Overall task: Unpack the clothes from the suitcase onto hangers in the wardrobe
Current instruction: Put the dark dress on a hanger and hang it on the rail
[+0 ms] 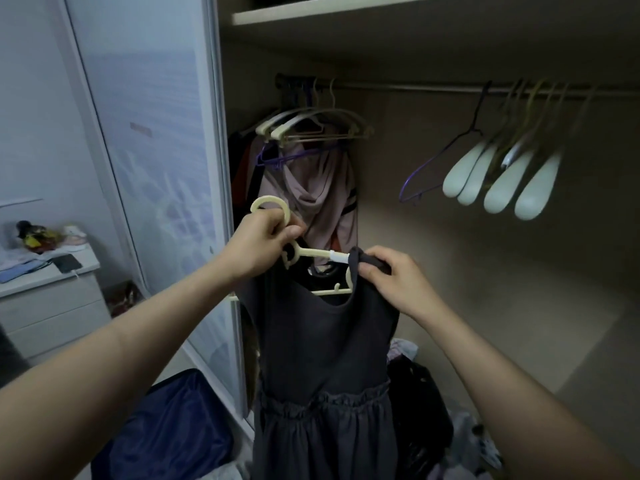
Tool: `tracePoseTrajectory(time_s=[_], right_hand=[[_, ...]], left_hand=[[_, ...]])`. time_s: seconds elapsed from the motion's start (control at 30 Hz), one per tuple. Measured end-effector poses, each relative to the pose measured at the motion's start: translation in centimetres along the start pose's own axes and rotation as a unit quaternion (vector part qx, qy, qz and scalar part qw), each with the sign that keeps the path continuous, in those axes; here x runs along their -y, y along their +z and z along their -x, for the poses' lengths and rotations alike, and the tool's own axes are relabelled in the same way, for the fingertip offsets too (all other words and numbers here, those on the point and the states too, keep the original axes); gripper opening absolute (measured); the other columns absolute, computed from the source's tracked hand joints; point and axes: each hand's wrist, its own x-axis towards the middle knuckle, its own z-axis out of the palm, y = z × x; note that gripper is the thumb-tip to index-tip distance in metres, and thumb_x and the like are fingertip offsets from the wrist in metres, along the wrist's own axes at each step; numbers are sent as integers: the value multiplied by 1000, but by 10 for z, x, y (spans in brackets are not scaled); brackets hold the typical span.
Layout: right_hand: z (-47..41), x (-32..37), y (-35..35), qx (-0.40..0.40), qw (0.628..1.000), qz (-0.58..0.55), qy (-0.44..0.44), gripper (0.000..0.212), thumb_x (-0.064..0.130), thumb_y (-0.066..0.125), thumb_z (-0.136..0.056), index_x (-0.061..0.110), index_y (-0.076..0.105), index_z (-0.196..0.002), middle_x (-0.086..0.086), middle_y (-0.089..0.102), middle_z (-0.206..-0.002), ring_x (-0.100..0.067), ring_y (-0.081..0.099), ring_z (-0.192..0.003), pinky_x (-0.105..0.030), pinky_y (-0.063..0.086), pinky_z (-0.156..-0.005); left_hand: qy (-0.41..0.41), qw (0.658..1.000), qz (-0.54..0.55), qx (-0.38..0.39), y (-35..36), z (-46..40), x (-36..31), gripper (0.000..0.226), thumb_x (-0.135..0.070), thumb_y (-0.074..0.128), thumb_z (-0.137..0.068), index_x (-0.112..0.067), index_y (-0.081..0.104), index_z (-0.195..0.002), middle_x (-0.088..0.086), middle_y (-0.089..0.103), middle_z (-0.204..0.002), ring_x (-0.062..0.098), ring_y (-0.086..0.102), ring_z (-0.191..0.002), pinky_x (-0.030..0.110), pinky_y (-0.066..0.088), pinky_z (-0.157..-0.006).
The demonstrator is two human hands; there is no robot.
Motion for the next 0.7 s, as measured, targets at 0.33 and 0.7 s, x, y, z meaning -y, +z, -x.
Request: tracePoseTrajectory(time_s=[0.33, 0.7], right_hand=[[2, -19, -24, -75, 992, -80, 56, 15, 48, 65, -74, 33, 62, -77, 11, 66, -76, -11, 61, -83, -43, 46, -86], [13, -34, -57, -149, 974, -117, 123, 26, 54, 71, -60, 30, 68, -69, 11, 64, -66, -11, 57, -73, -34, 42, -74]], left_hand=[[31, 997, 42, 50, 13, 7, 7, 25, -19, 63, -86, -14, 62, -111, -3, 64, -96, 12, 61, -94, 33, 48, -88], [87, 996, -12, 18, 22, 0, 9, 9, -6, 68, -80, -12, 64, -85, -6, 59, -80, 1, 57, -76, 15, 42, -70]])
